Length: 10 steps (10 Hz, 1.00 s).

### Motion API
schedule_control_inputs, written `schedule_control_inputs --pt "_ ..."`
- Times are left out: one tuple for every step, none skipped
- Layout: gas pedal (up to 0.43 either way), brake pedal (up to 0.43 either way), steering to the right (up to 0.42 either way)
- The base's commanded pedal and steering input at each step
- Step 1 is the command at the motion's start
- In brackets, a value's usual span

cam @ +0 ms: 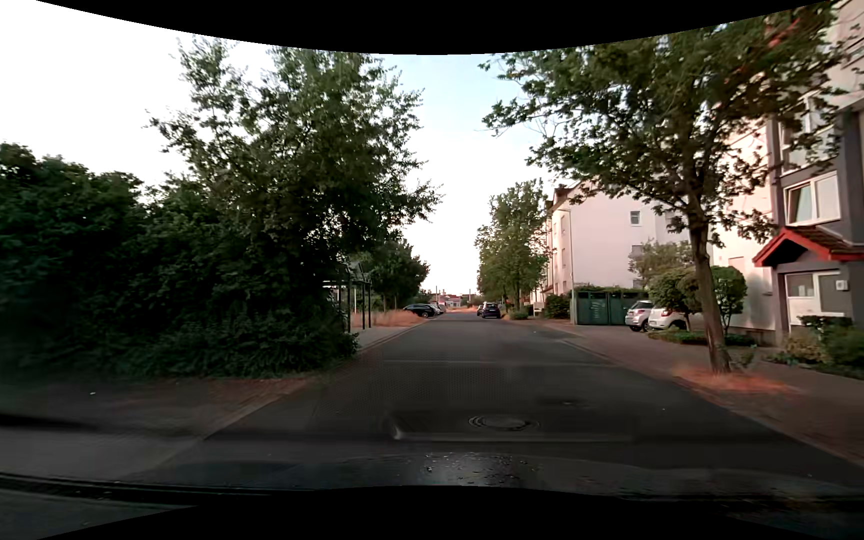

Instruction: Follow the waypoints while adhering to traffic rules and regulations

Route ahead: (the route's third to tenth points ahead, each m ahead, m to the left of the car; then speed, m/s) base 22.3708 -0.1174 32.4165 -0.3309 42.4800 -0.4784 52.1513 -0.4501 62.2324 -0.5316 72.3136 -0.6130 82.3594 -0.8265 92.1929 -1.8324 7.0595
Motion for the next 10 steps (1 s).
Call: schedule_control_inputs --pt "0.118 0.000 0.069" --pt "0.118 0.000 0.061" --pt "0.118 0.000 0.047" --pt "0.118 0.000 0.031" --pt "0.118 0.000 0.018" --pt "0.118 0.000 0.008" --pt "0.118 0.000 -0.005" --pt "0.118 0.000 -0.011" --pt "0.118 0.000 -0.018" --pt "0.118 0.000 -0.022"
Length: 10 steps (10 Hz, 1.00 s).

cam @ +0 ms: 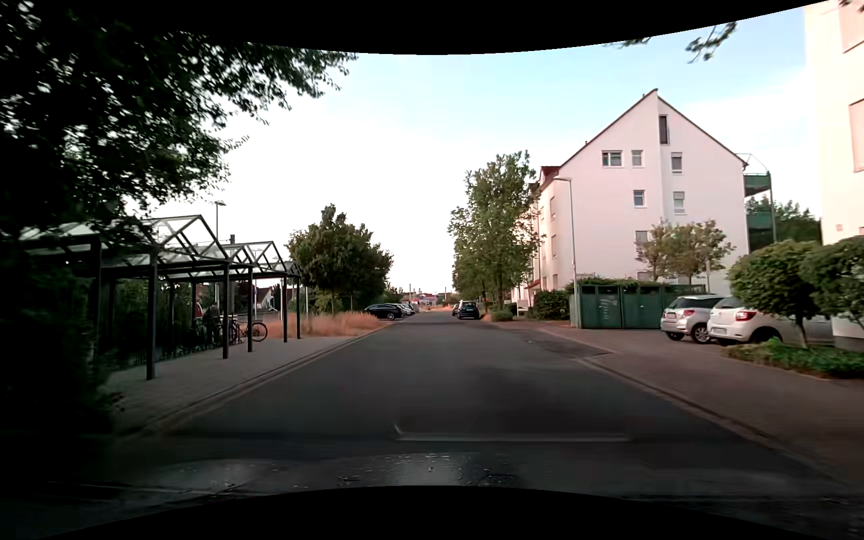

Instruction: Follow the waypoints while adhering to traffic rules and regulations

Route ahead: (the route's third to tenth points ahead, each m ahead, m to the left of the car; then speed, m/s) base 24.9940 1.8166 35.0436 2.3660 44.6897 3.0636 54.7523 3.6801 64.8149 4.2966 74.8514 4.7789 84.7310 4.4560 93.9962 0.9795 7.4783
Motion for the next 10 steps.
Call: schedule_control_inputs --pt "0.118 0.000 -0.024" --pt "0.118 0.000 -0.024" --pt "0.118 0.000 -0.025" --pt "0.110 0.000 -0.025" --pt "0.110 0.000 -0.025" --pt "0.110 0.000 -0.025" --pt "0.110 0.000 -0.026" --pt "0.110 0.000 -0.026" --pt "0.098 0.000 -0.026" --pt "0.087 0.000 -0.026"
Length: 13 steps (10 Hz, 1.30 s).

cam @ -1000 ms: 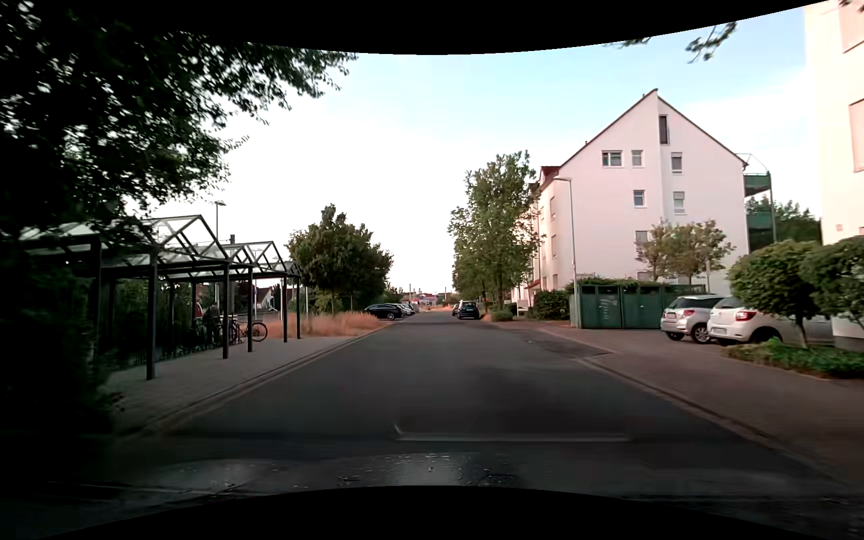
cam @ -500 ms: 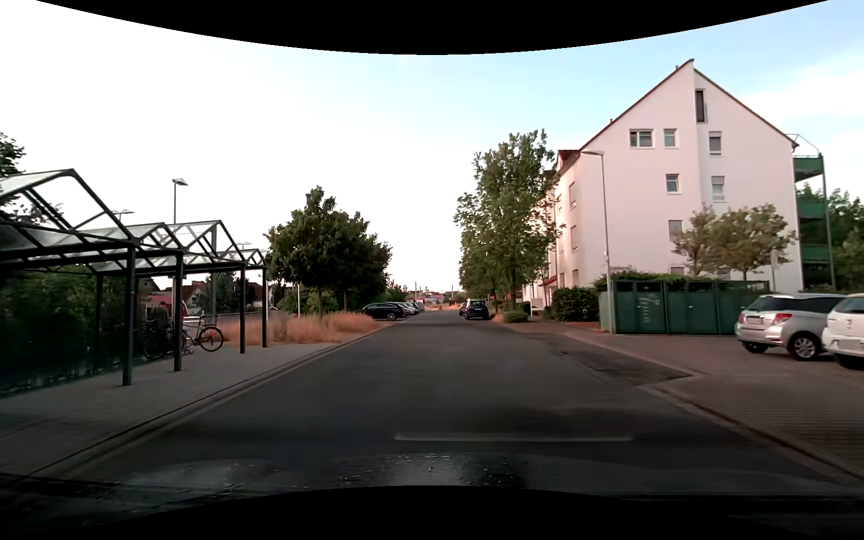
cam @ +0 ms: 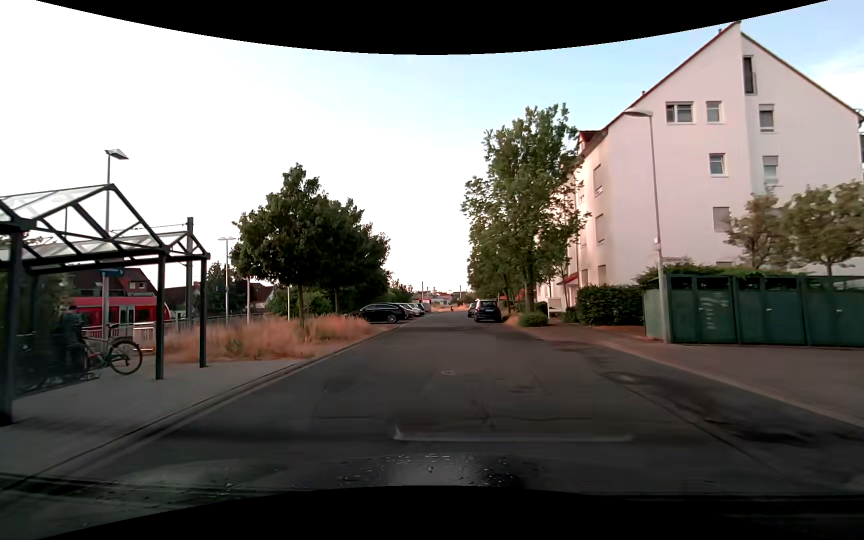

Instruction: Follow the waypoints while adhering to traffic rules and regulations

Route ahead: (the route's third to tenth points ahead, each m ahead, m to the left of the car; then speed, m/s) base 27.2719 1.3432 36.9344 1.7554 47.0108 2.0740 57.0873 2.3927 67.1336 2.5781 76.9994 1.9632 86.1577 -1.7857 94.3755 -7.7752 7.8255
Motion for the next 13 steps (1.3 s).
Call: schedule_control_inputs --pt "0.067 0.000 -0.027" --pt "0.067 0.000 -0.026" --pt "0.067 0.000 -0.024" --pt "0.059 0.000 -0.018" --pt "0.059 0.000 -0.010" --pt "0.059 0.000 -0.008" --pt "0.047 0.000 -0.008" --pt "0.008 0.000 -0.008" --pt "0.008 0.000 -0.007" --pt "0.000 0.000 -0.006" --pt "0.000 0.000 -0.006" --pt "0.000 0.000 -0.005" --pt "0.000 0.000 -0.006"
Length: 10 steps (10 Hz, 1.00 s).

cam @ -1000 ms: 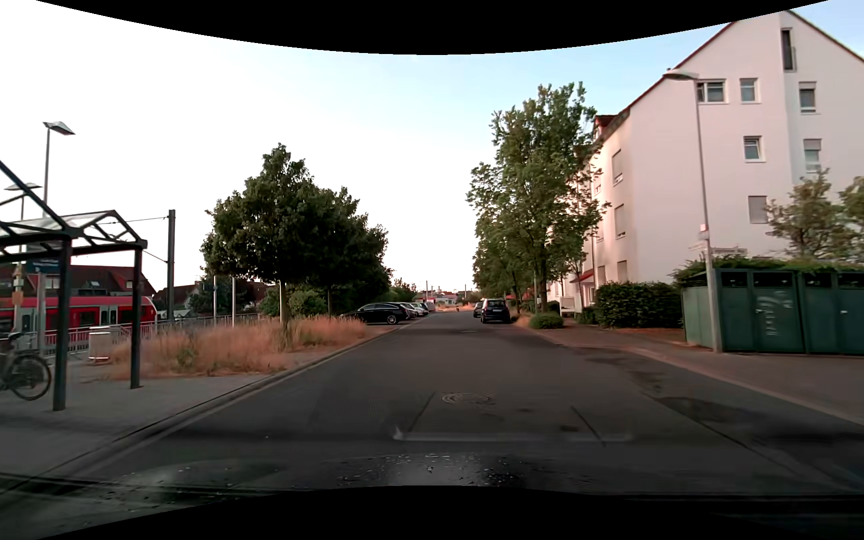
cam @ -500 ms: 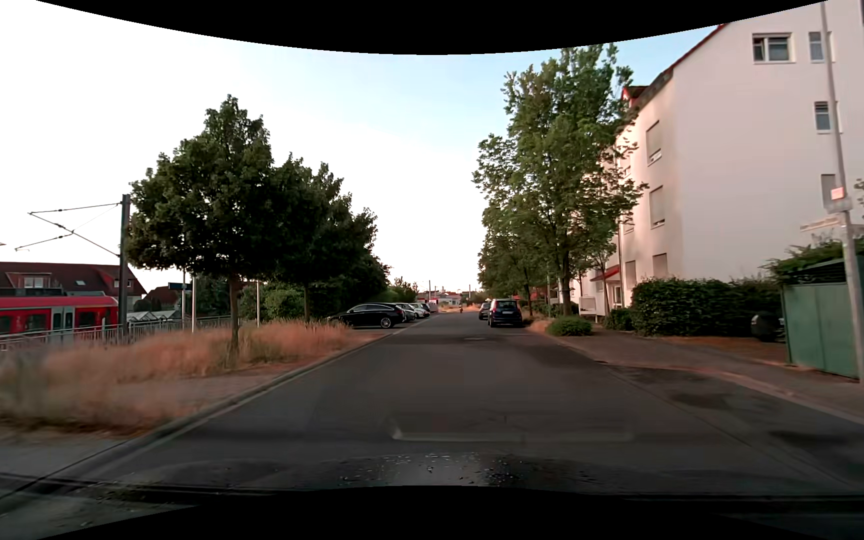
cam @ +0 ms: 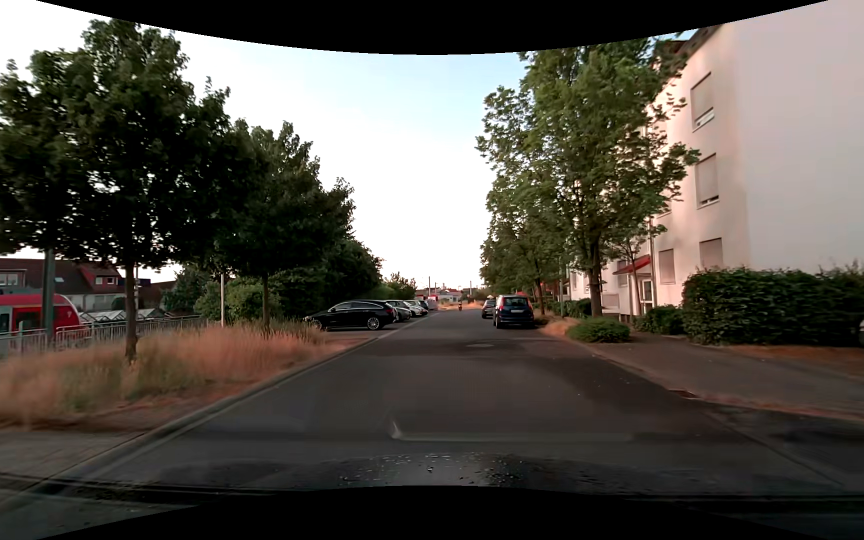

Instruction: Follow the waypoints while adhering to traffic rules and regulations

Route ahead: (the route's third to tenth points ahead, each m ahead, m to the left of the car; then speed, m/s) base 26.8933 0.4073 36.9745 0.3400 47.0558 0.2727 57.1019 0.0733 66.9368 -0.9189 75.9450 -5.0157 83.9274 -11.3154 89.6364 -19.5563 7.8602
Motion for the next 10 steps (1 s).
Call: schedule_control_inputs --pt "0.000 0.000 -0.005" --pt "0.000 0.000 -0.006" --pt "0.000 0.000 -0.006" --pt "0.000 0.000 -0.006" --pt "0.000 0.000 -0.005" --pt "0.000 0.000 -0.005" --pt "0.000 0.000 -0.005" --pt "0.000 0.000 -0.006" --pt "0.000 0.000 -0.007" --pt "0.000 0.000 -0.008"
